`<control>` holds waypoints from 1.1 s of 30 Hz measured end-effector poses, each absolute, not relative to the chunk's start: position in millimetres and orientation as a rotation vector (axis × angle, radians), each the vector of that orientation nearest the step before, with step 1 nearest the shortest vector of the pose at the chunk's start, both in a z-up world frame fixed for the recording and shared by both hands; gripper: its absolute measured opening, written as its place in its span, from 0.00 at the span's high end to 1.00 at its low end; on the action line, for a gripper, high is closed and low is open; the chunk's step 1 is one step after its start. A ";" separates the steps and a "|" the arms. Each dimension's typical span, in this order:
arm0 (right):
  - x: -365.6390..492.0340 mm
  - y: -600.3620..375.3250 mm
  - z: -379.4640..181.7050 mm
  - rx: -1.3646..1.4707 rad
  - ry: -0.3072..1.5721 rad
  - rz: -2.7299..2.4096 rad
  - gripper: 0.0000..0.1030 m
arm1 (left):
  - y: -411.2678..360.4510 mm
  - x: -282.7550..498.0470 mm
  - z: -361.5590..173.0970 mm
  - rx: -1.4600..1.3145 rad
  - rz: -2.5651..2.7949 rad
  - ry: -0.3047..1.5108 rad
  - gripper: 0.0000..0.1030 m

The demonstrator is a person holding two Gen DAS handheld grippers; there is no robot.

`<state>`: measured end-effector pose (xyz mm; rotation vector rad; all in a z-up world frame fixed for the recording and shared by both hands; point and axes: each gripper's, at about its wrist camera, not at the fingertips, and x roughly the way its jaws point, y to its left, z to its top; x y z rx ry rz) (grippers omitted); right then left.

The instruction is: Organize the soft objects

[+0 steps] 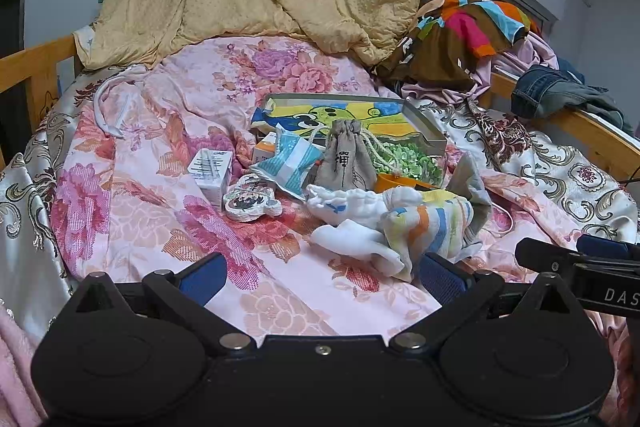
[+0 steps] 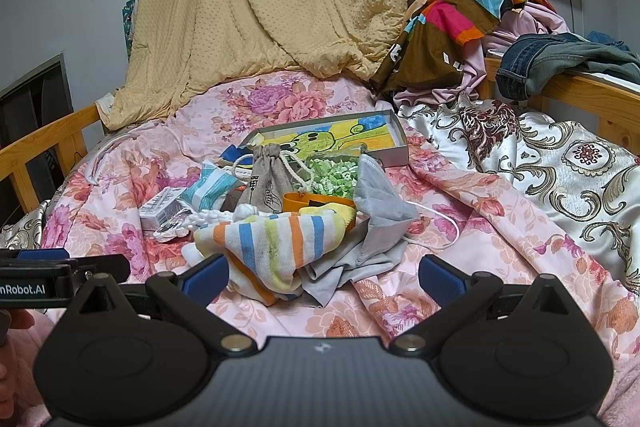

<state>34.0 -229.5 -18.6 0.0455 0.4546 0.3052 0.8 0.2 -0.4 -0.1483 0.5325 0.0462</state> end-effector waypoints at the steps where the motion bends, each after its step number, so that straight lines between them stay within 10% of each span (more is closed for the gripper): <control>1: 34.0 -229.4 -18.4 0.046 0.455 0.305 0.00 | 0.1 0.8 -0.4 -0.148 0.046 0.533 0.01; 33: 35.6 -226.0 -20.9 0.047 0.464 0.311 0.00 | -1.1 1.9 -1.6 -0.146 0.044 0.543 0.01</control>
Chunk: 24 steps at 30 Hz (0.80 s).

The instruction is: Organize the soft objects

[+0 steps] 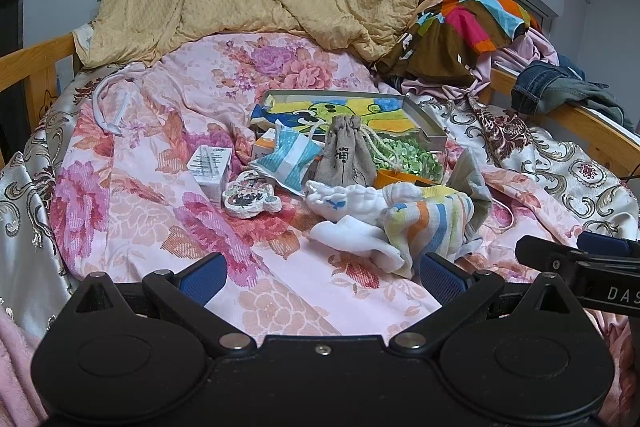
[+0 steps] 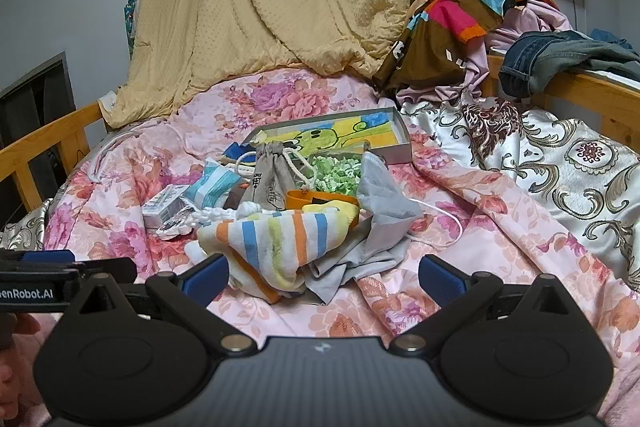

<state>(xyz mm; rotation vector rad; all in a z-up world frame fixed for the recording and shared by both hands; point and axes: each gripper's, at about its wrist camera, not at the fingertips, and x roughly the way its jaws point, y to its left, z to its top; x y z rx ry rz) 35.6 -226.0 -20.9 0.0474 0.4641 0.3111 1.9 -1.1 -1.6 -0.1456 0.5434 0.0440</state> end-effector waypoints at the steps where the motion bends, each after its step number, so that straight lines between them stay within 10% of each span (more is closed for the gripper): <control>1: 34.0 -225.0 -17.8 0.048 0.467 0.314 0.00 | -1.2 3.1 -3.6 -0.145 0.042 0.546 0.01; 24: 67.8 -228.6 -22.9 0.014 0.554 0.330 0.00 | 2.8 42.6 -10.5 -0.076 0.004 0.647 0.01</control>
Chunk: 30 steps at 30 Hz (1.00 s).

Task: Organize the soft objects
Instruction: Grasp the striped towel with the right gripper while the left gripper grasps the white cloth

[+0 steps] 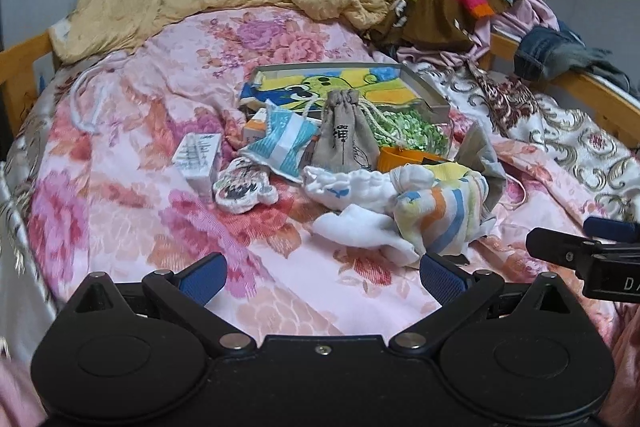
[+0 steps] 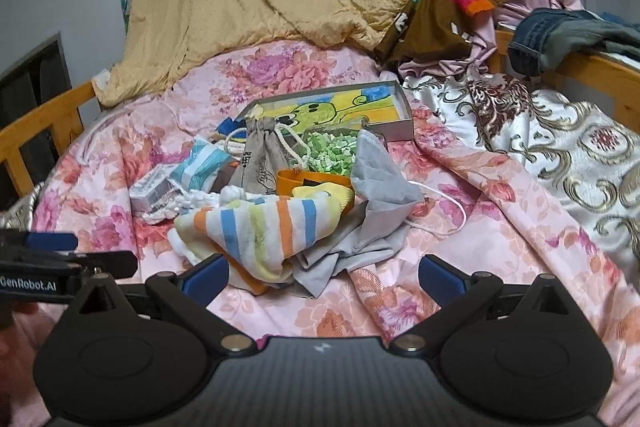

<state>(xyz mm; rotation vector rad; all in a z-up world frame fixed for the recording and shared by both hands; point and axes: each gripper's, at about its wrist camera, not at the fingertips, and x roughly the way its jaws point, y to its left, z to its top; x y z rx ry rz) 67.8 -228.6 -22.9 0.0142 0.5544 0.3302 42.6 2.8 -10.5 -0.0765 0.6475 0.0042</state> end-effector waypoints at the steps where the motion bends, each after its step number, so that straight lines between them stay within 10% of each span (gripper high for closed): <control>1: 70.4 -227.0 -23.1 0.000 0.556 0.339 0.00 | 3.2 47.3 -10.5 -0.066 -0.009 0.657 0.01; 19: 122.7 -189.1 -48.4 -0.221 0.550 0.535 0.00 | 45.2 129.1 -40.5 -0.388 -0.153 0.823 0.02; 30: 140.7 -192.0 -54.6 -0.105 0.586 0.580 0.08 | 60.5 149.7 -68.6 -0.740 -0.263 0.877 0.20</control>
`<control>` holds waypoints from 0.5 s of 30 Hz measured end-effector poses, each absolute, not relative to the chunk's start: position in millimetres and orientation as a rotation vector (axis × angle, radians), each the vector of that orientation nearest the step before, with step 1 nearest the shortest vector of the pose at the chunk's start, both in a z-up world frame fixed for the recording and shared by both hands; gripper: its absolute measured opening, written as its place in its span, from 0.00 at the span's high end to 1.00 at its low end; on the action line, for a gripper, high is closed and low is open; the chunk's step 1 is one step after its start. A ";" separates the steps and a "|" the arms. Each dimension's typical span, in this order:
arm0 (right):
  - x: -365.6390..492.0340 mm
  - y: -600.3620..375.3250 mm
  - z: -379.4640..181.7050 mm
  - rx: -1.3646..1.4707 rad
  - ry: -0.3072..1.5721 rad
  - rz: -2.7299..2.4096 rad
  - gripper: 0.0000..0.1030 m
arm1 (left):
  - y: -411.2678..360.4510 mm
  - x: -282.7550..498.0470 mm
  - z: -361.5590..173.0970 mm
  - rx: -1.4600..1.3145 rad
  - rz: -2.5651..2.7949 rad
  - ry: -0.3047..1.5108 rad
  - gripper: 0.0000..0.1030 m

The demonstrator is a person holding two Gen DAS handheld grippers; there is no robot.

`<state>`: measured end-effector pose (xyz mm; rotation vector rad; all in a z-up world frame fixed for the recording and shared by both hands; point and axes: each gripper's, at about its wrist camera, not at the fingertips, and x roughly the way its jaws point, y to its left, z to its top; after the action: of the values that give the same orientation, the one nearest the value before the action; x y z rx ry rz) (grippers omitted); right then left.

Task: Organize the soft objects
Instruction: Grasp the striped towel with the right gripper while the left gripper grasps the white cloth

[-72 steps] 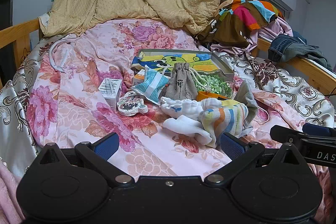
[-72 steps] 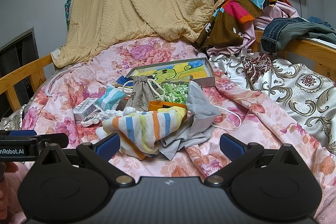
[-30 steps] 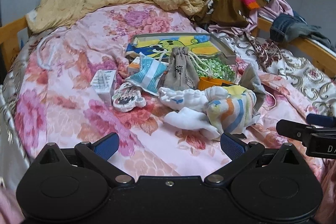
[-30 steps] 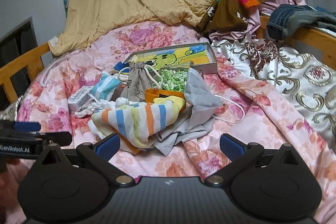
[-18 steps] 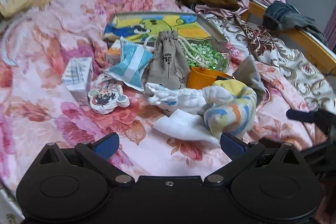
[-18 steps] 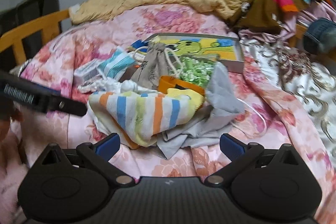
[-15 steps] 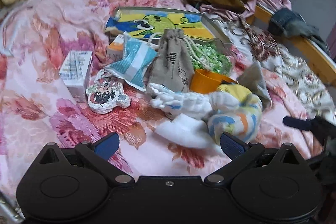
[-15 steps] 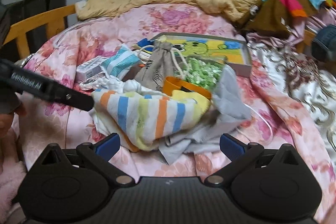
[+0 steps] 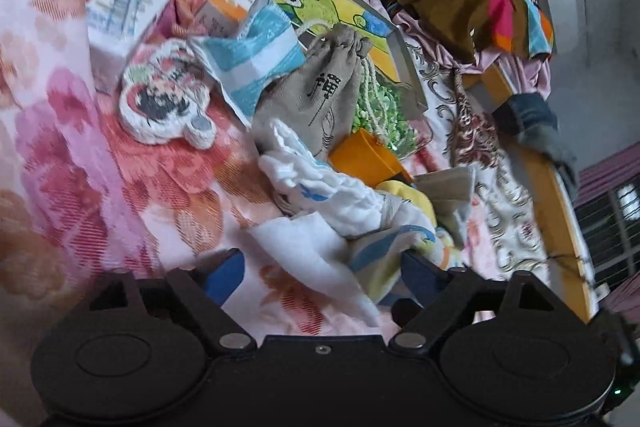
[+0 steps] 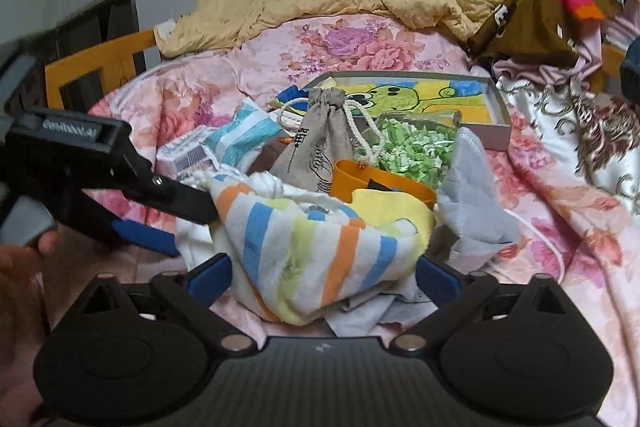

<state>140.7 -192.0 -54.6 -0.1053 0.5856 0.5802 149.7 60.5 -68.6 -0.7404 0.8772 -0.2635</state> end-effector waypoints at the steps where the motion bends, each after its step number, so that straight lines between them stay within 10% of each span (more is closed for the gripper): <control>1: 142.3 -192.7 -55.0 -0.094 0.593 0.584 0.10 | 60.3 151.0 -70.6 -0.755 -0.271 0.878 0.22; 9: 153.4 -193.6 -57.8 -0.037 0.608 0.577 0.16 | 61.9 152.8 -79.5 -0.811 -0.284 0.864 0.43; 15: 157.6 -195.9 -62.2 0.004 0.629 0.589 0.39 | 63.2 149.1 -80.7 -0.794 -0.273 0.842 0.70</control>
<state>157.6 -195.9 -62.2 0.0043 0.6290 0.5888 149.1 63.2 -80.7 -0.7944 0.8422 -0.2730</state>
